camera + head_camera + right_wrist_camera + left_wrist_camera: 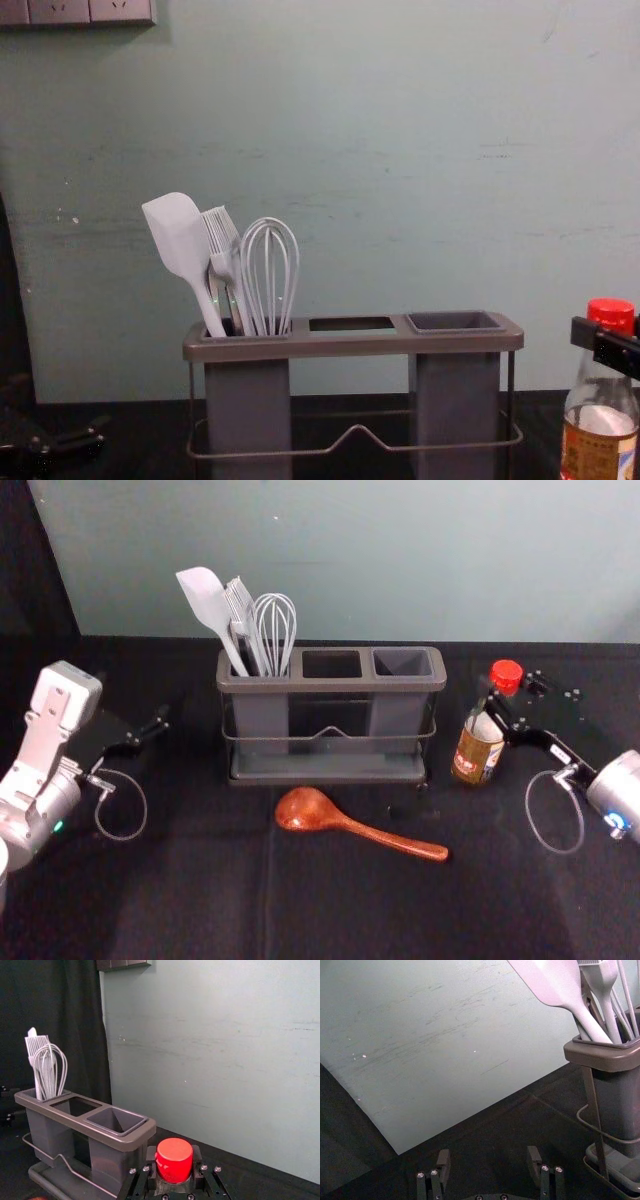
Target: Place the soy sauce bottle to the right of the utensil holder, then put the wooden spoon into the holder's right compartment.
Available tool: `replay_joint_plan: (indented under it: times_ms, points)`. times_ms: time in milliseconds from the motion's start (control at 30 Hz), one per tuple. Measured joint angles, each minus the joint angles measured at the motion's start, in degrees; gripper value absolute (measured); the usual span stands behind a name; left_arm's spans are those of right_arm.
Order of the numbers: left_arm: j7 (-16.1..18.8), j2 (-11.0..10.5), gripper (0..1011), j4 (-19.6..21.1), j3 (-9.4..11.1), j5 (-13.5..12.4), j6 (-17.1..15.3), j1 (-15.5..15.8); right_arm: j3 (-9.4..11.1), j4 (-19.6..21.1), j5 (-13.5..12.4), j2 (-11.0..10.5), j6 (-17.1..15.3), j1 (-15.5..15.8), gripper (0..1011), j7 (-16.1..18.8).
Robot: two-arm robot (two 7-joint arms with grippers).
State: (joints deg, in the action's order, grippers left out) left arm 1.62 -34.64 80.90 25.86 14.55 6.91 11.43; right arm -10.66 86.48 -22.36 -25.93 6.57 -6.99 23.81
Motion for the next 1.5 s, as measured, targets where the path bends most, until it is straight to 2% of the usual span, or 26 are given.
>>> replay_joint_plan:
  times_ms: [567,967,1033,1067,1267,1300,1400,1500]
  points:
    - [0.0,0.0,1005,0.0,0.0,0.0,0.0,0.0,-1.46,-3.94,1.94,1.77,0.98,-3.66,392,0.5]
    - [0.0,0.0,1005,0.0,0.0,0.0,0.0,0.0,-1.52,-4.83,2.16,2.25,1.19,-4.12,392,0.61]
    - [0.0,0.0,1005,0.0,0.0,0.0,0.0,0.0,-1.47,-4.97,2.1,2.35,1.33,-4.15,418,0.67]
    - [0.0,0.0,1005,0.0,0.0,0.0,0.0,0.0,-1.43,-5.03,2.02,2.41,1.38,-4.15,476,0.8]
    - [0.0,0.0,1005,0.0,0.0,0.0,0.0,0.0,-1.15,-5.01,1.56,2.47,1.59,-4.14,629,0.99]
    - [0.0,0.0,1005,0.0,0.0,0.0,0.0,0.01,-0.99,-4.66,1.39,2.39,1.59,-3.93,687,1.0]
    - [0.0,0.0,1005,0.0,0.0,0.0,0.0,0.0,-0.67,-3.72,1.24,2.11,1.59,-3.37,754,0.98]
    - [0.0,0.0,1005,0.0,0.0,0.0,0.0,0.01,0.11,-1.29,1.16,1.34,1.38,-1.94,863,0.64]
